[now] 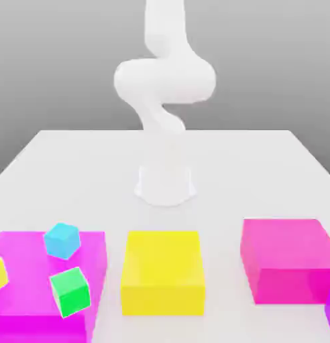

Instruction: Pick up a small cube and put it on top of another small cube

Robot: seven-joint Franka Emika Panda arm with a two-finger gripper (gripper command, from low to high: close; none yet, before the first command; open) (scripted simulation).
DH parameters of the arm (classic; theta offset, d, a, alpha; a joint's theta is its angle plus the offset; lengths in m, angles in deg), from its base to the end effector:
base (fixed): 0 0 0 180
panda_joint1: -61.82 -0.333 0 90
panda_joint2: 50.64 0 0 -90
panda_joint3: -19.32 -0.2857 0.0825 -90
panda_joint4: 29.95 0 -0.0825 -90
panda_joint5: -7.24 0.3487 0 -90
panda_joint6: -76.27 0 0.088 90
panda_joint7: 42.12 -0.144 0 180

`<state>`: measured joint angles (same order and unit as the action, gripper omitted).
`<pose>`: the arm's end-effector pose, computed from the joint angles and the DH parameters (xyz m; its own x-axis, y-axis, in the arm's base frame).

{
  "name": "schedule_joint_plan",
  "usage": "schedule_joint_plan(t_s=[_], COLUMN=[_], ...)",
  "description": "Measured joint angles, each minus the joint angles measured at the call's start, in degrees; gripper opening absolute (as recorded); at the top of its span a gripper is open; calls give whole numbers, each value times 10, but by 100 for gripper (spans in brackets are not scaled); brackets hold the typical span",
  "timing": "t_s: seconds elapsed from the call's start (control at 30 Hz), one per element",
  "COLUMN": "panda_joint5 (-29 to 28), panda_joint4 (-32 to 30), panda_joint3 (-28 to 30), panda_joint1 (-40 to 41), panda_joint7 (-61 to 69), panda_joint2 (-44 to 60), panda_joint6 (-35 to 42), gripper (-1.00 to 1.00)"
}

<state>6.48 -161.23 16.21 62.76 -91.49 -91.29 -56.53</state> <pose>0.3878 0.0197 0.6341 0.5012 -0.7245 0.4732 -0.5458 -0.6890 -0.4768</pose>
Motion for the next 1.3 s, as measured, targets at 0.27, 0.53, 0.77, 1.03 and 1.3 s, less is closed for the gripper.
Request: schedule_joint_plan(t_s=[0.27, 0.53, 0.77, 1.03, 1.3], panda_joint5=[-43, -115, -176, -190, -233], panda_joint4=[16, 32, 47, 60, 81], panda_joint3=[-102, -180, -206, -215, -172], panda_joint1=[23, 18, -31, -98, -145], panda_joint7=[-128, -275, -401, -508, -556], panda_joint2=[167, 334, 482, 636, 736], panda_joint6=[-34, -66, -92, -133, -197], gripper=[0, 0, 0, 0, -100])
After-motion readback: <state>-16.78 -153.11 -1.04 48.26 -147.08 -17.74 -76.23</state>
